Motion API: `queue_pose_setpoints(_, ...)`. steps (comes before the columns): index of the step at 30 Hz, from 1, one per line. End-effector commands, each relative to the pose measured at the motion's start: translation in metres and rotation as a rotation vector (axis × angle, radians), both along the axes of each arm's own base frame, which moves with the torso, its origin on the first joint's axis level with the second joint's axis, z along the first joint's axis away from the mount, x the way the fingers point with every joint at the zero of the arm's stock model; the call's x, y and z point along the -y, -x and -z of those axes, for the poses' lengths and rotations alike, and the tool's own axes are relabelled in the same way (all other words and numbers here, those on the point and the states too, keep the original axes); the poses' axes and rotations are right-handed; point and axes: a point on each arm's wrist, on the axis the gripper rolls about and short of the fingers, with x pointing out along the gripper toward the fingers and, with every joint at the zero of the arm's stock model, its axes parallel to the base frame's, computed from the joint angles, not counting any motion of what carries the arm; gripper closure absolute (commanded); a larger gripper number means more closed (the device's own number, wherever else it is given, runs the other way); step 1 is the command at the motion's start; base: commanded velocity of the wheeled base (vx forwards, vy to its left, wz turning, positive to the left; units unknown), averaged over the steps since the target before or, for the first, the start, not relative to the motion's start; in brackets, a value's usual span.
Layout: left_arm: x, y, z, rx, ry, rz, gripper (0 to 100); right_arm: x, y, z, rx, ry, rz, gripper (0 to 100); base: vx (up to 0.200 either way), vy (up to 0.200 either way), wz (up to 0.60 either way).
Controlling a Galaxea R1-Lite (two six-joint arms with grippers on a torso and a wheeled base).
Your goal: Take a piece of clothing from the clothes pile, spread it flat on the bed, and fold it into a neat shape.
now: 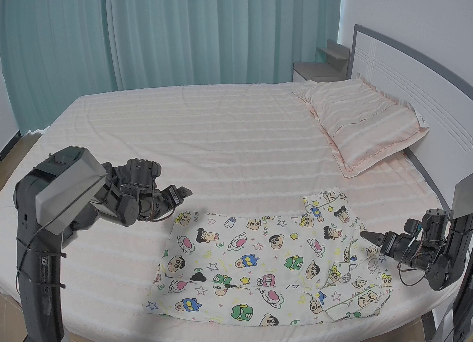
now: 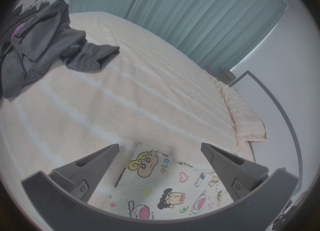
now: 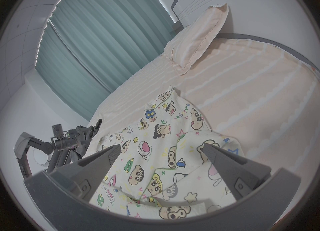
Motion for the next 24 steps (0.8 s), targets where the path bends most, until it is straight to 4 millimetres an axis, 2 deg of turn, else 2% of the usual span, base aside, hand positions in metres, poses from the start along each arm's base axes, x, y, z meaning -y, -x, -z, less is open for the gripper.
queue_pose_setpoints(1, 0.008, -0.010, 0.038, -0.060, -0.020, 0.024, 0, -0.005, -0.003, -0.008, 0.044, -0.010, -0.002, 0, 0.000, 0.000, 0.00)
queue_pose_setpoints(5, 0.010, -0.013, 0.045, -0.067, -0.022, 0.032, 0, -0.005, -0.003, -0.007, 0.039, -0.010, -0.002, 0, 0.000, 0.000, 0.00)
queue_pose_setpoints(24, 0.020, -0.019, 0.049, -0.090, 0.017, 0.098, 0, -0.011, -0.009, -0.003, 0.039, -0.010, -0.027, 0, 0.000, 0.000, 0.00)
